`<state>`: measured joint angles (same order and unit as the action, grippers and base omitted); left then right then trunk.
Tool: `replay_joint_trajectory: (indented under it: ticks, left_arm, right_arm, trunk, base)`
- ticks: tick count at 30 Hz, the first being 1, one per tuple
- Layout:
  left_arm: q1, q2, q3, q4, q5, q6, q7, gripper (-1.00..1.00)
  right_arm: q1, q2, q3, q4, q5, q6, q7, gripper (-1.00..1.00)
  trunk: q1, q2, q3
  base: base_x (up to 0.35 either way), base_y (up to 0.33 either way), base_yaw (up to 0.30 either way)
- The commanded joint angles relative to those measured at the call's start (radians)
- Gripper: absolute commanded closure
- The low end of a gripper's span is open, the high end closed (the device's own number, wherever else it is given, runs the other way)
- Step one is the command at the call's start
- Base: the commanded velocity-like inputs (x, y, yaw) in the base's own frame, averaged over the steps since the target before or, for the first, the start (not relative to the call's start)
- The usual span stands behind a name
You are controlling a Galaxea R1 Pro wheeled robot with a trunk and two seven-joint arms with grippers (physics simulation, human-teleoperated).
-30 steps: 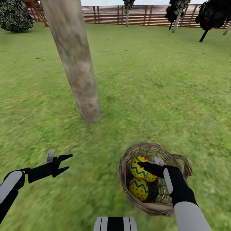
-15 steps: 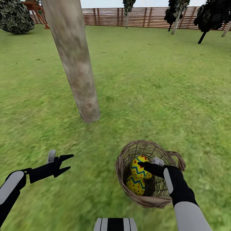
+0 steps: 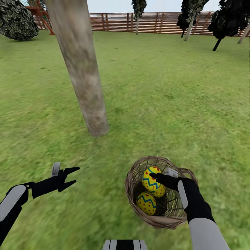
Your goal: Take the three Easter eggs out of the wicker basket on the lawn in the garden, then place them on the lawn next to a single tree (choose any tree) so that all three eggs are next to the same tree and none are left in the basket.
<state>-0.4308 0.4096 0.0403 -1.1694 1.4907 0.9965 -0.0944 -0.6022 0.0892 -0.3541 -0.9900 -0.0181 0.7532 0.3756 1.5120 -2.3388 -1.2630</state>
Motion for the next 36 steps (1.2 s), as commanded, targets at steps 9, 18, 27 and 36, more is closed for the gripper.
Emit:
replay_joint_trajectory:
  ticks: [9,18,27,36]
  left_arm:
    - [0.0,0.0,0.001,0.002,-0.01,0.004,-0.01,-1.0]
    - [-0.001,0.0,0.0,0.001,-0.003,0.004,-0.013,-1.0]
    - [0.0,0.0,0.001,0.002,-0.002,0.005,-0.013,-1.0]
    - [0.0,0.0,0.0,0.003,0.0,0.005,-0.013,-1.0]
  right_arm:
    - [-0.001,0.0,-0.003,-0.001,-0.001,0.006,0.003,1.0]
    - [-0.001,0.001,-0.003,-0.021,-0.001,0.008,0.002,1.0]
    - [-0.001,0.0,-0.002,-0.033,0.0,0.014,0.001,1.0]
    - [-0.001,0.0,-0.002,-0.054,0.0,0.031,0.0,1.0]
  trunk:
    - [0.0,0.0,0.014]
    - [0.0,0.0,0.028]
    - [-0.015,0.028,0.055]
    - [-0.05,0.091,0.098]
  base:
    - [-0.11,0.0,0.0]
    - [-0.066,0.0,0.0]
    - [0.0,0.0,0.0]
    - [0.0,0.0,0.0]
